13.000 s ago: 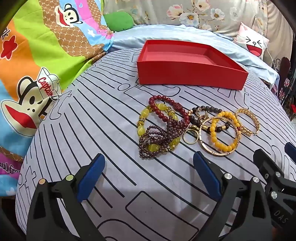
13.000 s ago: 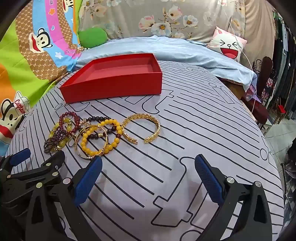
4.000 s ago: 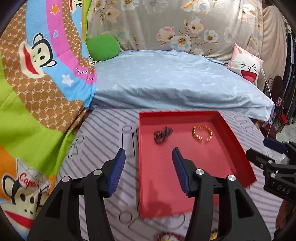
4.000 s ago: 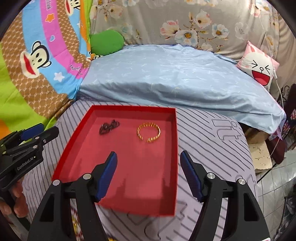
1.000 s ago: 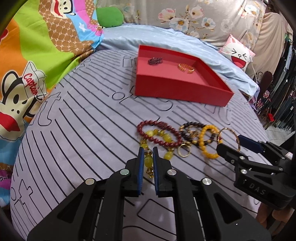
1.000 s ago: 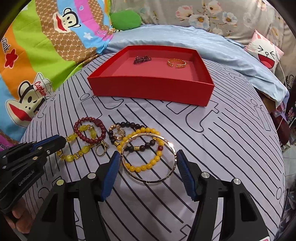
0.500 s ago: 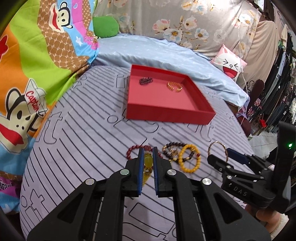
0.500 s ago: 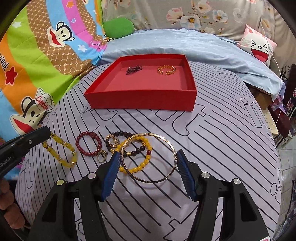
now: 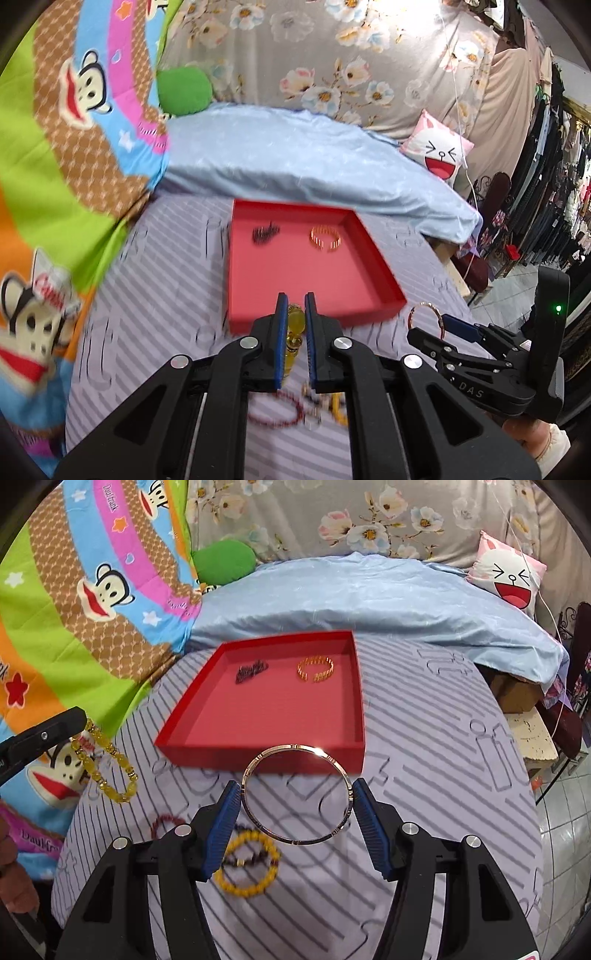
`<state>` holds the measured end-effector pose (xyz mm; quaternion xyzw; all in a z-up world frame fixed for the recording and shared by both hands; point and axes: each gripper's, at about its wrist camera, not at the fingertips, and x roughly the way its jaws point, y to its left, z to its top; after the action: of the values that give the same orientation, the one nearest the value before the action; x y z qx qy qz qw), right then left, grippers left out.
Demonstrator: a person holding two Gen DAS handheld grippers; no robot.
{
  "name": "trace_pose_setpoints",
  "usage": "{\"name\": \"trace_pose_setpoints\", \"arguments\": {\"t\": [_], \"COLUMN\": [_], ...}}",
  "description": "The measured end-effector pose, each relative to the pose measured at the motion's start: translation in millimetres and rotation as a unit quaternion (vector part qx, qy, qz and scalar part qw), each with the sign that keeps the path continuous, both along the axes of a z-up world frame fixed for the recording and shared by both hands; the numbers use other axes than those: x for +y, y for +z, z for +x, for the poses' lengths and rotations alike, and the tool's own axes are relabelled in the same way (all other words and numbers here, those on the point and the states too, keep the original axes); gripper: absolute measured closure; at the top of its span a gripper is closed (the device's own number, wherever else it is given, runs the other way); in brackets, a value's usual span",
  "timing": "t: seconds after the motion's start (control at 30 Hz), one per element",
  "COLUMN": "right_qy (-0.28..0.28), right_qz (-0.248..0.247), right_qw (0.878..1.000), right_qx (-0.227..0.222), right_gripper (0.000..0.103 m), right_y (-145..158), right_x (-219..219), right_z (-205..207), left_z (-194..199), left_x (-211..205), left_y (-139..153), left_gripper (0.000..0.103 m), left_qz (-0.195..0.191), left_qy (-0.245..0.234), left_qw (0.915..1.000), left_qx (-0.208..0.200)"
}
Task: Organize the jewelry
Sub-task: 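Carry both bracelets into the red tray and open both tools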
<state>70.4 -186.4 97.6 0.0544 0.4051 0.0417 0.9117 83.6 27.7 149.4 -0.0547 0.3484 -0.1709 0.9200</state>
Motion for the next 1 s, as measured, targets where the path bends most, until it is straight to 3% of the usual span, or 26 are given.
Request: {"name": "trace_pose_setpoints", "arguments": {"t": [0.27, 0.57, 1.0], "right_qy": [0.016, 0.022, 0.016], "right_qz": [-0.019, -0.014, -0.015], "right_qw": [1.000, 1.000, 0.997], "right_qx": [-0.017, 0.016, 0.077], "right_gripper": [0.043, 0.043, 0.043], "right_y": [14.4, -13.6, -61.3], "right_x": [7.7, 13.0, 18.9], "right_z": [69.0, 146.5, 197.8], "left_z": [79.8, 149.7, 189.7], "left_x": [-19.1, -38.8, -35.7], "left_y": [4.0, -41.3, -93.4], "left_gripper": [0.094, 0.094, 0.094], "left_qz": [-0.003, -0.010, -0.001], "left_qy": [-0.008, -0.015, -0.002], "left_qw": [0.9999, 0.9992, 0.9966], "left_qx": [-0.010, 0.035, 0.082]}}
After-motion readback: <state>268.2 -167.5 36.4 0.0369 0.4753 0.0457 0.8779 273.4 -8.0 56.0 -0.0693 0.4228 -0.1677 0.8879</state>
